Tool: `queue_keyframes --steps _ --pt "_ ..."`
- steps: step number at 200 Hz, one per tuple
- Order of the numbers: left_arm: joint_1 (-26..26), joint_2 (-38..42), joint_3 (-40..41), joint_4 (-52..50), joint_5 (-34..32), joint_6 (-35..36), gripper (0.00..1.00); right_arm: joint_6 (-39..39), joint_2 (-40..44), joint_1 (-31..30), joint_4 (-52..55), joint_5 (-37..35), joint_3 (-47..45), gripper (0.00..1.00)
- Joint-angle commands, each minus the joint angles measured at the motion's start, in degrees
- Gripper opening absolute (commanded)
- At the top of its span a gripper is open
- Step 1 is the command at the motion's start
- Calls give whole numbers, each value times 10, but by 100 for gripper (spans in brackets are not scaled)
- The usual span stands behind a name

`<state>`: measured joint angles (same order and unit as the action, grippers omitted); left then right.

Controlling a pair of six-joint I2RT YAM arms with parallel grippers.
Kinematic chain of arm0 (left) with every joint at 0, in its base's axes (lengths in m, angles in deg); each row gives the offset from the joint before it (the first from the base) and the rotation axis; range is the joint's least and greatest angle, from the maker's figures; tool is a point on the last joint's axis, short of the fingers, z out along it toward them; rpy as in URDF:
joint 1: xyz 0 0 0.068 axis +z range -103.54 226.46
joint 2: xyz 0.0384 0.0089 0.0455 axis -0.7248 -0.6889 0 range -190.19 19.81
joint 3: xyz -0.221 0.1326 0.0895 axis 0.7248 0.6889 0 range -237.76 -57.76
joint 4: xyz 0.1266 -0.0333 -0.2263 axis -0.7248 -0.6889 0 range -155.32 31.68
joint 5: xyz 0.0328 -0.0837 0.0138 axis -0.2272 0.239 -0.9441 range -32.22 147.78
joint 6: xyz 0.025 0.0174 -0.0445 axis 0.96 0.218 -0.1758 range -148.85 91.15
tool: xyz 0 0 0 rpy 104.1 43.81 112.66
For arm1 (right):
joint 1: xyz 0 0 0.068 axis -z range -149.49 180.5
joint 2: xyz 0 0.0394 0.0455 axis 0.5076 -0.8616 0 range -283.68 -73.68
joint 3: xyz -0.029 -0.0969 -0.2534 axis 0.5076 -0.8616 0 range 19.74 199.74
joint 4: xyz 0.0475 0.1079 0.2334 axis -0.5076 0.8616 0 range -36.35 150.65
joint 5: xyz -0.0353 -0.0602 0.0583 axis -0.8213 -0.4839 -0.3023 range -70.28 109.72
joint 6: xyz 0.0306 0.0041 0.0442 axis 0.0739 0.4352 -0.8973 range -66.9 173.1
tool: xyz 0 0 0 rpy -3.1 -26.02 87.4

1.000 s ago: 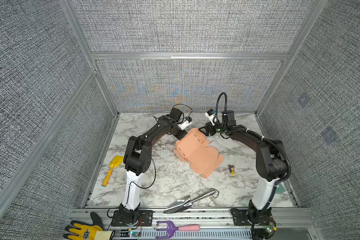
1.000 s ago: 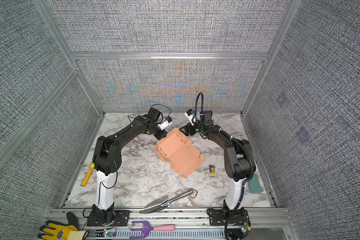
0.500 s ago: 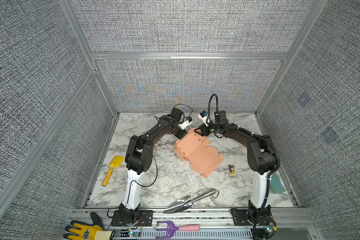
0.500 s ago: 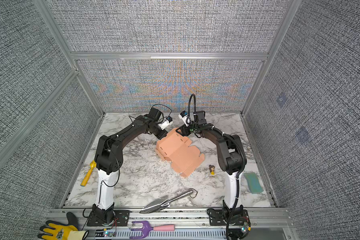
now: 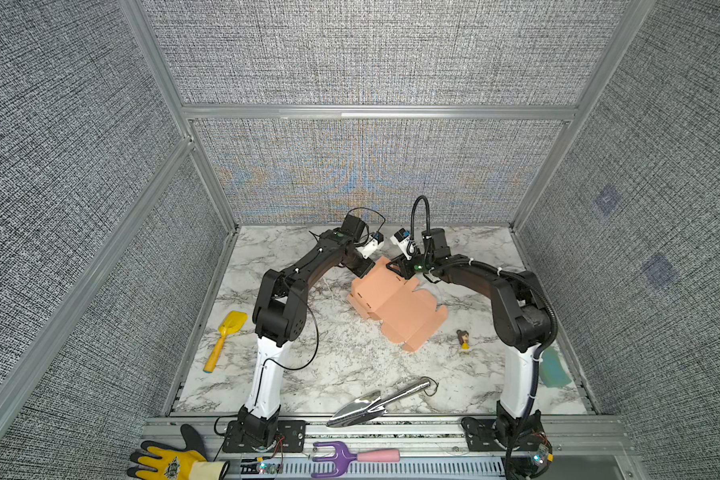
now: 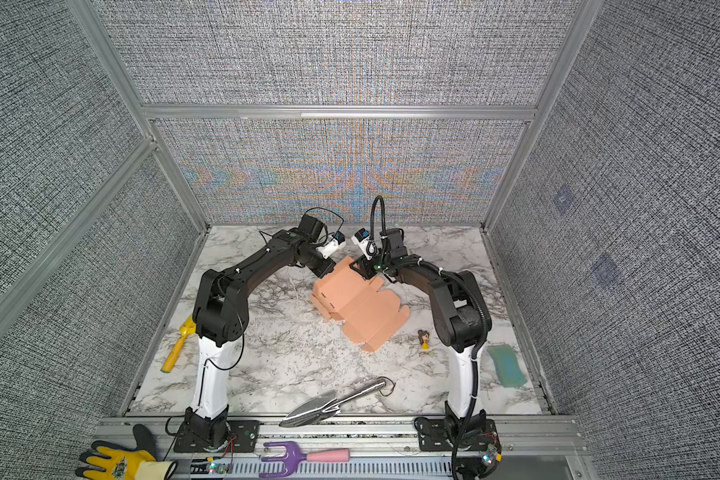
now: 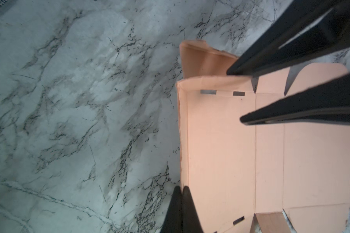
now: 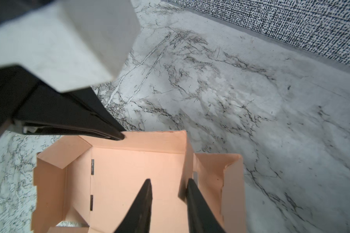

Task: Assemble paper box
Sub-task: Fold the bottom flaps of the flat cardboard box at the center of the table.

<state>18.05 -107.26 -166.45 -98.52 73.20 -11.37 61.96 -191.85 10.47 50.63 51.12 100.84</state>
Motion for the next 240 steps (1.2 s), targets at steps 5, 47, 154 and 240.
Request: queue_keyframes --steps 5,47,154,240 --pt "0 -4 -5 7 8 -6 0 -18 -1 -9 -41 -28 -2 22" --pt "2 -7 -6 13 16 -11 0 -47 -6 -21 -70 -87 -8 10" --pt "23 1 -5 51 33 -79 26 -103 15 -32 -113 -172 -47 0" --pt "49 80 90 166 60 -285 48 -176 20 -51 -72 -262 -34 0"
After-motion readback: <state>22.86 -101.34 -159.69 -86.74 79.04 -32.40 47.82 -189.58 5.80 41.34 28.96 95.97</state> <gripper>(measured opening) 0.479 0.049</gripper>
